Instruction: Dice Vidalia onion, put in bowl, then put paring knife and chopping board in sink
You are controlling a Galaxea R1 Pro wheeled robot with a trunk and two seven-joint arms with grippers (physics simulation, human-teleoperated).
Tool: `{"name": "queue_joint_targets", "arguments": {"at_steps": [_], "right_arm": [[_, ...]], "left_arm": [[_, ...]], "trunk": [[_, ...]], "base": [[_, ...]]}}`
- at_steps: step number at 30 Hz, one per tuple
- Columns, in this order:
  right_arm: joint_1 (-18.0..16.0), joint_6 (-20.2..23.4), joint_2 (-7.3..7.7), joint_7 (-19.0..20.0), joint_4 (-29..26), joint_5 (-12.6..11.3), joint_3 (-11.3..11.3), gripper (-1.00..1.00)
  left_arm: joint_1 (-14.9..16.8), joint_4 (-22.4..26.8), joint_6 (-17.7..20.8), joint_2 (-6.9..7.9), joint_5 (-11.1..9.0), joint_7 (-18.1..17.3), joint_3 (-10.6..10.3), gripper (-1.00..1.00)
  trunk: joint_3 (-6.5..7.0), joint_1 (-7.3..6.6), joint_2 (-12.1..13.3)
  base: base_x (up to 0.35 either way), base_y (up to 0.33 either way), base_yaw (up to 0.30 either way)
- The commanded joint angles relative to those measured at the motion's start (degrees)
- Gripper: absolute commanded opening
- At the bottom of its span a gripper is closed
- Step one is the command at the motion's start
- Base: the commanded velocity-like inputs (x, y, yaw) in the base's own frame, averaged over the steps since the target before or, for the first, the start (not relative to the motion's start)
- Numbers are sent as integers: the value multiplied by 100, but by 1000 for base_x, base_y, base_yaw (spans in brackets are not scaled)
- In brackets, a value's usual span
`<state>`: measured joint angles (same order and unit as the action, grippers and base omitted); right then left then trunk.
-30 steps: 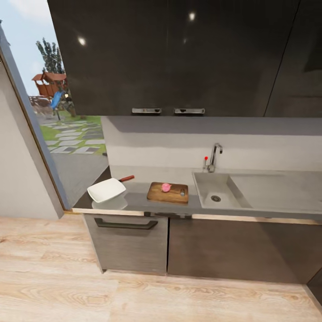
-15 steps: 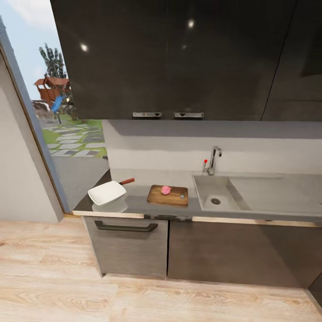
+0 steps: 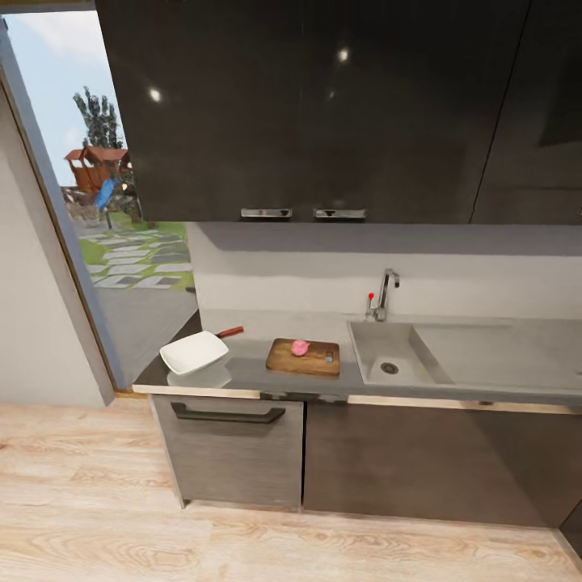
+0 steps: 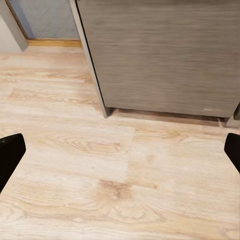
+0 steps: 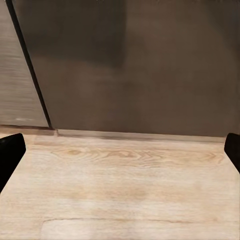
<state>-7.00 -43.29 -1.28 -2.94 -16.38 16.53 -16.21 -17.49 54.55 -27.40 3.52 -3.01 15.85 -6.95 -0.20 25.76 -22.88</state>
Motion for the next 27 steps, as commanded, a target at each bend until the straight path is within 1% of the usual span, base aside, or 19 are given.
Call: {"name": "queue_joint_targets", "arguments": {"at_steps": [1,5,10,12,14,15,16,17,18,20,22,23,25,26,27], "right_arm": [[-2,-13,-4,-31,3,61,-29,100],[2,-43,-16,-23,-28,64,-29,100],[1,-228,-42,-28,-168,74,-24,100],[2,-337,-54,-50,-402,72,-25,100],[1,-393,-109,-122,-834,67,-27,100],[0,-401,-146,-157,-1014,66,-28,100],[1,-405,-240,-234,-1398,67,-31,100],[0,-403,-293,-276,-1590,70,-31,100],[-1,-387,-405,-358,-1935,73,-31,100],[2,-351,-519,-440,-2217,78,-32,100],[0,-203,-683,-592,-2628,83,-27,100],[0,-144,-707,-622,-2722,82,-27,100],[0,105,-754,-685,-3036,79,-25,100],[2,331,-772,-709,-3271,75,-21,100],[1,463,-778,-716,-3395,74,-20,100]], "left_arm": [[0,3,-12,9,-29,41,-29,100],[0,-35,-11,9,-41,41,-27,100],[0,-91,-11,9,-35,41,-26,100],[0,-101,-11,9,-38,41,-26,100],[0,-108,-11,9,-42,41,-26,100],[0,-113,-11,9,-44,41,-26,100],[0,-134,-11,9,-43,41,-26,100],[0,-147,-11,7,-43,41,-26,100],[0,-170,-11,-5,-41,41,-26,100],[0,-187,-11,-24,-36,41,-26,100],[0,-204,-11,-46,-29,41,-26,100],[0,-207,-11,-49,-28,41,-26,100],[0,-212,-11,-55,-26,41,-26,100],[0,-217,-11,-58,-29,41,-26,100],[0,-222,-11,-58,-30,41,-26,100]], "trunk": [[0,2,-4],[4,2,-4],[4,2,-4],[4,2,-4],[5,2,-4],[5,2,-4],[5,2,-4],[5,2,-4],[5,2,-4],[5,2,-4],[5,2,-4],[5,2,-4],[5,2,-4],[5,2,-4],[5,2,-4]], "base": [[0,0,0],[0,0,0],[0,0,0],[0,0,0],[0,0,0],[0,0,0],[0,0,0],[0,0,0],[0,0,0],[0,0,0],[0,0,0],[0,0,0],[0,0,0],[0,0,0],[0,0,0]]}}
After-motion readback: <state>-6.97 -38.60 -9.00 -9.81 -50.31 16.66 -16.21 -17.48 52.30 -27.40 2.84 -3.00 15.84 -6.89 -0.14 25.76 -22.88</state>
